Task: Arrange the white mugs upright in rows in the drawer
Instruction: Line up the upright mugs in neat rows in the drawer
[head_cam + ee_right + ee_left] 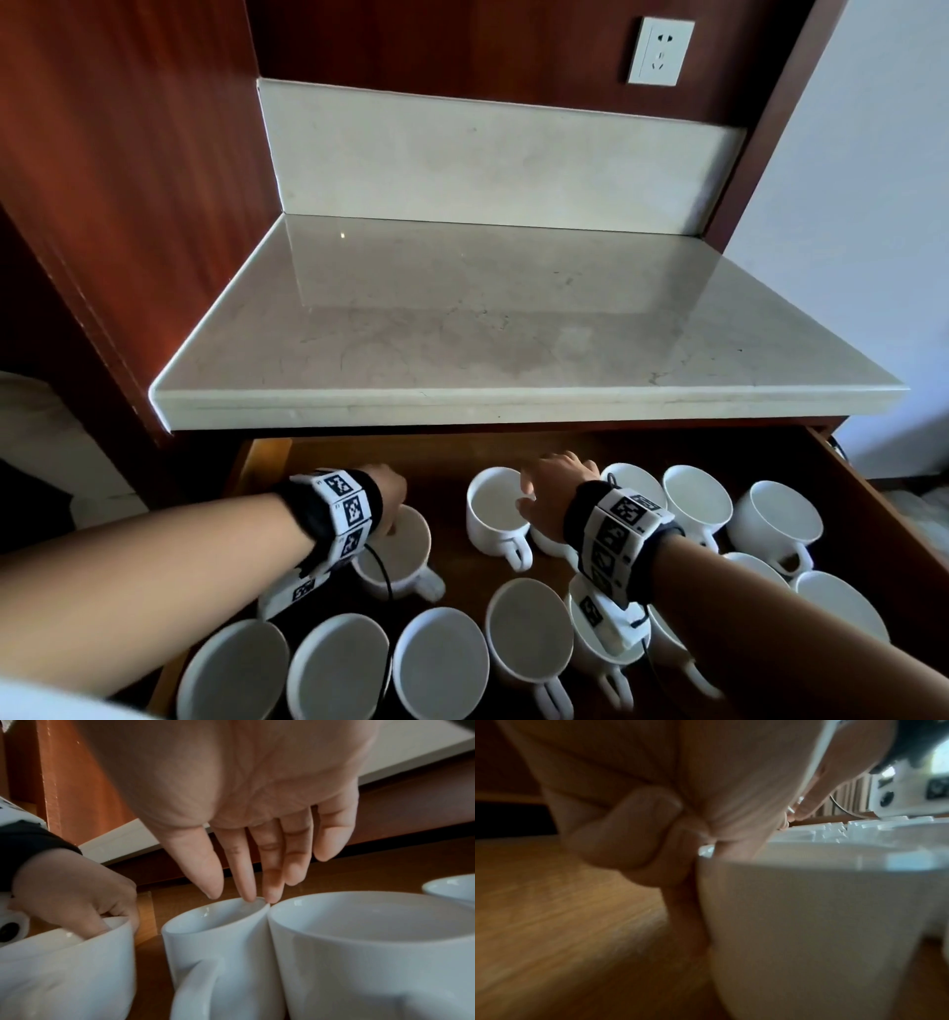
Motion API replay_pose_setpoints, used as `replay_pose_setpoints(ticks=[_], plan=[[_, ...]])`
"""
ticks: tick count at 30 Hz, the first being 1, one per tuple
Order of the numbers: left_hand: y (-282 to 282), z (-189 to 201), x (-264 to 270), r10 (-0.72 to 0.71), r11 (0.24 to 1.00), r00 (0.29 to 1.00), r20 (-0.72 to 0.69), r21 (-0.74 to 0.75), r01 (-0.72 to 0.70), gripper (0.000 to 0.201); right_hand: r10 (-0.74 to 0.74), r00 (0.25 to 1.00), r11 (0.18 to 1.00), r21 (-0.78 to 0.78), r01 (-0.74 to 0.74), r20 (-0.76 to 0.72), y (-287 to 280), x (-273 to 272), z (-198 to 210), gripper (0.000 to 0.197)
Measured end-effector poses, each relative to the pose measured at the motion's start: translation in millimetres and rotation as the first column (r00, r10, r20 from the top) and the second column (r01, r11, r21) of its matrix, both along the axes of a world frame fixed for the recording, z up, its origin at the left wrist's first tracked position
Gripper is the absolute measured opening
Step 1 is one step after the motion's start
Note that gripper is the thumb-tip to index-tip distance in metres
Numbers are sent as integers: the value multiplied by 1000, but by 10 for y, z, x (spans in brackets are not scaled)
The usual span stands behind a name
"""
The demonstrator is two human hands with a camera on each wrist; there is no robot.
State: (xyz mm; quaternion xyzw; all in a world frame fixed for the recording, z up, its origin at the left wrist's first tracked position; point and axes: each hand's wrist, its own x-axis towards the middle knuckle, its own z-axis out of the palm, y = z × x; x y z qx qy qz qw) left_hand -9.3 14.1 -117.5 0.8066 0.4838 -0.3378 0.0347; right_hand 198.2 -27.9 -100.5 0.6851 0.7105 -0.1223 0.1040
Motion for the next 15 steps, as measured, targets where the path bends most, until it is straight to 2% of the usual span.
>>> replay_pose_setpoints(ticks=[9,12,15], plan=[[32,-77,156,-194,976,969,150,132,174,25,-21,1000,999,28,21,9,155,-89,-55,38],[31,-135,162,-138,984,960,243,143,105,24,0,995,998,-55,5,102,262,-143,-72,36],[26,-149,75,56,990,951,304,105,-92,26,29,989,997,-79,-18,146,355,-179,-38,35]])
